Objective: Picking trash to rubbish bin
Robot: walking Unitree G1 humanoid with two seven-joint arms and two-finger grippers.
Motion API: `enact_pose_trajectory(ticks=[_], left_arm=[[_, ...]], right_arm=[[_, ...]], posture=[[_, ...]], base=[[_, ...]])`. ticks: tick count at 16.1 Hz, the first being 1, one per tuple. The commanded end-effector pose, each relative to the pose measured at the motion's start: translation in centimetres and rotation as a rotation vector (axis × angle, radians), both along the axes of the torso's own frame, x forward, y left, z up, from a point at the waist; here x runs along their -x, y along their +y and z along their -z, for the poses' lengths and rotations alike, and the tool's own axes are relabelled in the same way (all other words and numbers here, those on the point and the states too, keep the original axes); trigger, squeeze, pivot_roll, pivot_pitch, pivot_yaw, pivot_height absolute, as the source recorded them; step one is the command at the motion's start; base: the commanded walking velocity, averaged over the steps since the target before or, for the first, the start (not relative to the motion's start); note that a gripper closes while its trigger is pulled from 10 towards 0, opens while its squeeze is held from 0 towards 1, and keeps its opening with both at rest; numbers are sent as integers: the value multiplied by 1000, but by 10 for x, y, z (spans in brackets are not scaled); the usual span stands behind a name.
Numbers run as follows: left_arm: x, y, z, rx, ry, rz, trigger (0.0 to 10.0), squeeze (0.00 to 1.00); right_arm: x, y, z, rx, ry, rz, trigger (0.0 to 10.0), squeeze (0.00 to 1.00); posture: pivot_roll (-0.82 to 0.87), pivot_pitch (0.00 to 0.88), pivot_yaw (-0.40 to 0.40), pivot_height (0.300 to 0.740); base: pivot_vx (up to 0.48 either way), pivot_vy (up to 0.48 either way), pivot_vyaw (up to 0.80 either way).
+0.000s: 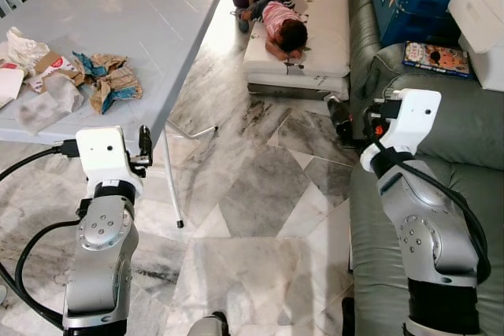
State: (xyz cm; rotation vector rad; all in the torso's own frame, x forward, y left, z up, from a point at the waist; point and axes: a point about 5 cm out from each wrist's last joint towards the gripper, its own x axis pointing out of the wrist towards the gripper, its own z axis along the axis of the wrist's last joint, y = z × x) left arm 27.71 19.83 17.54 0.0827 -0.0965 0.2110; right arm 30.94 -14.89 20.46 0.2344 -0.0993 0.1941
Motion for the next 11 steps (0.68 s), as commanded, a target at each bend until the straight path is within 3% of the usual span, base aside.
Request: enact_pose_trajectory(ticks=[1, 2, 5, 11], left_arm=[[0, 2, -1, 4, -2, -14, 10000, 0], [0, 2, -1, 5, -2, -14, 10000, 0], [-1, 2, -1, 11, 0, -11, 10000, 0], [-2, 0, -1, 18, 5, -7, 10000, 0]], right_arm=[[0, 2, -3, -30, -10, -31, 10000, 0], [1, 3, -5, -43, -18, -44, 10000, 0], [1, 5, -4, 43, -13, -9, 10000, 0], [5, 12, -6, -21, -12, -81, 10000, 0]], posture=[[62, 150, 1, 740], [61, 151, 1, 740], [61, 151, 1, 740], [60, 155, 1, 740]], base=[[0, 247, 0], [0, 247, 0], [0, 319, 0], [0, 480, 0]])
